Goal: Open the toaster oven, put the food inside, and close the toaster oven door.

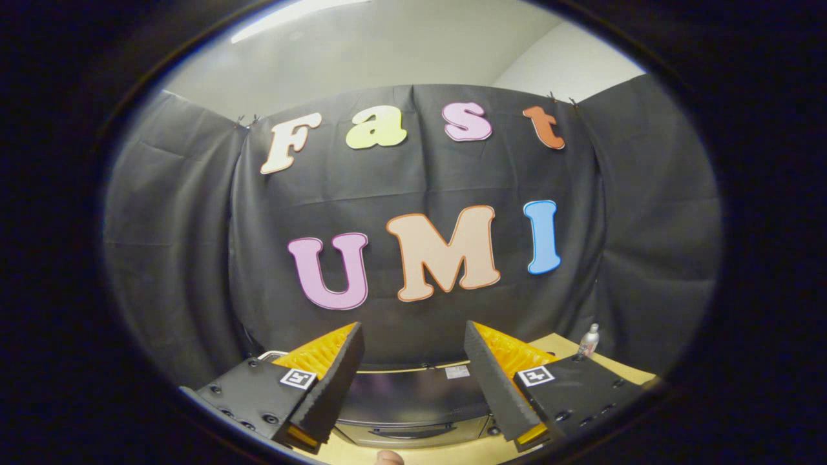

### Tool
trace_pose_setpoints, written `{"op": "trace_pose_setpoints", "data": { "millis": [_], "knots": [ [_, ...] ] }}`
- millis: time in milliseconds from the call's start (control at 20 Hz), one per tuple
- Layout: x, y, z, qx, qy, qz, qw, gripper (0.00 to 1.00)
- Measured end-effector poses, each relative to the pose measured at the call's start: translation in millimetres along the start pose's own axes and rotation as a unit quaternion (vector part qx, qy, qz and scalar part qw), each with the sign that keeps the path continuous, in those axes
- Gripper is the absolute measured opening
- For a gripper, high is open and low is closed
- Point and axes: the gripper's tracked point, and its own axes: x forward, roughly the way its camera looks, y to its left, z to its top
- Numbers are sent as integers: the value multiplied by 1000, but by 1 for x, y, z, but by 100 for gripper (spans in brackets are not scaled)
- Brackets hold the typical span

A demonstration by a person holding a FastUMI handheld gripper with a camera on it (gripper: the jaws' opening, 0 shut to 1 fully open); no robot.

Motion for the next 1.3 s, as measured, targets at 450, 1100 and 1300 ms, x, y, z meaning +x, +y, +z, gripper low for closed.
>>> {"op": "trace_pose_setpoints", "data": {
  "millis": [450,1100,1300],
  "knots": [
    [30,12,-110,-19,51,5,999,97],
    [36,-14,-276,-25,156,-37,987,98],
    [30,-15,-279,-33,155,-39,987,99]
  ]
}}
